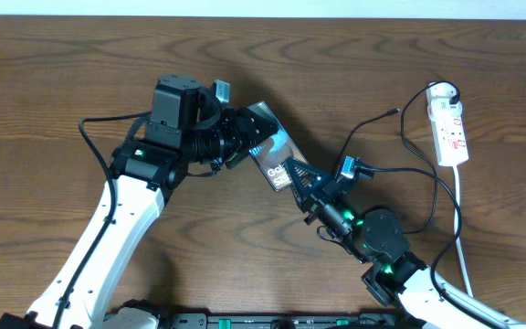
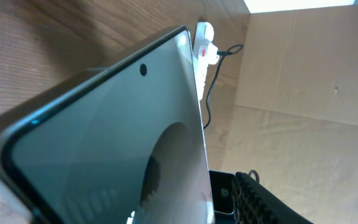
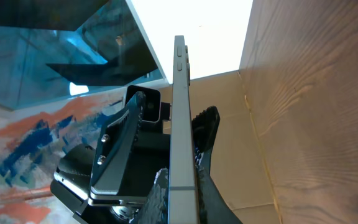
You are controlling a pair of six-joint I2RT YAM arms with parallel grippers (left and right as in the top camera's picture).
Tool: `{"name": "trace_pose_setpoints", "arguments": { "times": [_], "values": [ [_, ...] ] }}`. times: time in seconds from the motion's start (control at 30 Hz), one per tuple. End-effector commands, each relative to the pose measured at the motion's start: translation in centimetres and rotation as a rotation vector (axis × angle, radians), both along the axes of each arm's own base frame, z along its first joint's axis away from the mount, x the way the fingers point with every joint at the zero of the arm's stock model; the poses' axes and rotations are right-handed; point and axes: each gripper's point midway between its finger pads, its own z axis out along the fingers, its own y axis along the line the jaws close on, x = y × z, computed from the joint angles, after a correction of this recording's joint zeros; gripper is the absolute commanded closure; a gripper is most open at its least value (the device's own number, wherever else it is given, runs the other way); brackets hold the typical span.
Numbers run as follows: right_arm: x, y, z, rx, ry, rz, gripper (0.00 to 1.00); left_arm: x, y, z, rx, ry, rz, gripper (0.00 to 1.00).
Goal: Plug charger to phone and switch on socket
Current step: 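Close the left gripper on the phone's upper edge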
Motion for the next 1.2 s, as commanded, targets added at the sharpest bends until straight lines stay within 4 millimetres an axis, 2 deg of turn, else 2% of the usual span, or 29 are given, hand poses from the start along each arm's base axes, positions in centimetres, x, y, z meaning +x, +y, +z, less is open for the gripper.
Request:
{"name": "trace_pose_setpoints", "arguments": {
  "times": [0.0, 0.37, 0.57, 0.9, 1.17],
  "values": [
    [0.1, 0.1, 1.5, 0.039, -0.019, 0.006, 0.99, 0.1, -0.3, 0.4, -0.030, 0.030, 0.011, 0.49],
    [0.5, 0.6, -0.5, -0.001, 0.021, 0.009, 0.99, 0.1, -0.4, 0.4, -0.080, 0.142, 0.082, 0.62],
    [0.8, 0.5, -1.2, -0.014, 0.034, -0.005, 0.99, 0.0, -0.4, 0.5, -0.129, 0.254, 0.146, 0.62],
    [0.9, 0.5, -1.0, -0.010, 0.031, -0.010, 0.99, 0.1, -0.5, 0.4, -0.149, 0.312, 0.196, 0.63],
    [0.8, 0.4, 0.2, 0.025, -0.006, -0.010, 0.99, -0.2, -2.6, 1.7, -0.166, 0.220, 0.116, 0.67]
  ]
}}
